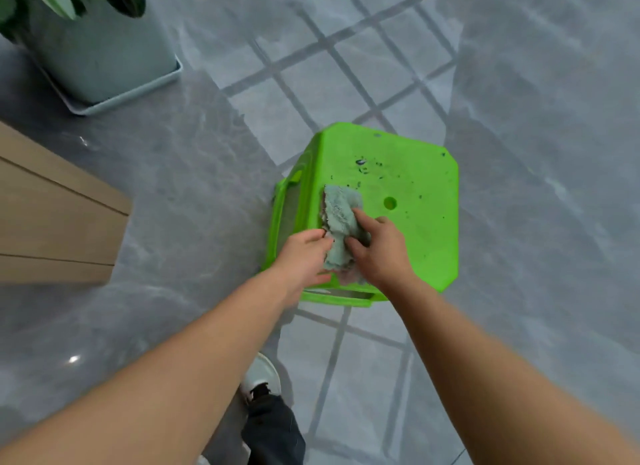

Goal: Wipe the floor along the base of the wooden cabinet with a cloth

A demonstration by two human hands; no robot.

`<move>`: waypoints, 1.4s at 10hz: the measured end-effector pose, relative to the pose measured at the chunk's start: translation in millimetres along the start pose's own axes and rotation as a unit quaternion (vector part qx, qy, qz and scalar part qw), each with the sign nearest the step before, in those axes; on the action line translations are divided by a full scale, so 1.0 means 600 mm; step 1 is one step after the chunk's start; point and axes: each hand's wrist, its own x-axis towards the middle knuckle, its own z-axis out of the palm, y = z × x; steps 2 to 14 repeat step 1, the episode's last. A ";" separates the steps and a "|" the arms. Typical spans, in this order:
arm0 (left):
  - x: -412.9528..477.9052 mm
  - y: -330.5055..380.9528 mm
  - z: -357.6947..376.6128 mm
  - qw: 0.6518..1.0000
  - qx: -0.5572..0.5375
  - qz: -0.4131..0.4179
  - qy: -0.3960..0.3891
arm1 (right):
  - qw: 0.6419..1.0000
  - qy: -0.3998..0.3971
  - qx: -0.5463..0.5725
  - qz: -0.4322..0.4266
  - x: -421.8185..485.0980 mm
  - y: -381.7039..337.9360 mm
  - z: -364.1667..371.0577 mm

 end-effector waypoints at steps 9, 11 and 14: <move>-0.020 -0.004 -0.016 0.997 0.080 0.001 0.002 | 0.996 -0.059 -0.067 0.014 -0.001 -0.012 -0.015; -0.020 -0.004 -0.016 0.997 0.080 0.001 0.002 | 0.996 -0.059 -0.067 0.014 -0.001 -0.012 -0.015; -0.020 -0.004 -0.016 0.997 0.080 0.001 0.002 | 0.996 -0.059 -0.067 0.014 -0.001 -0.012 -0.015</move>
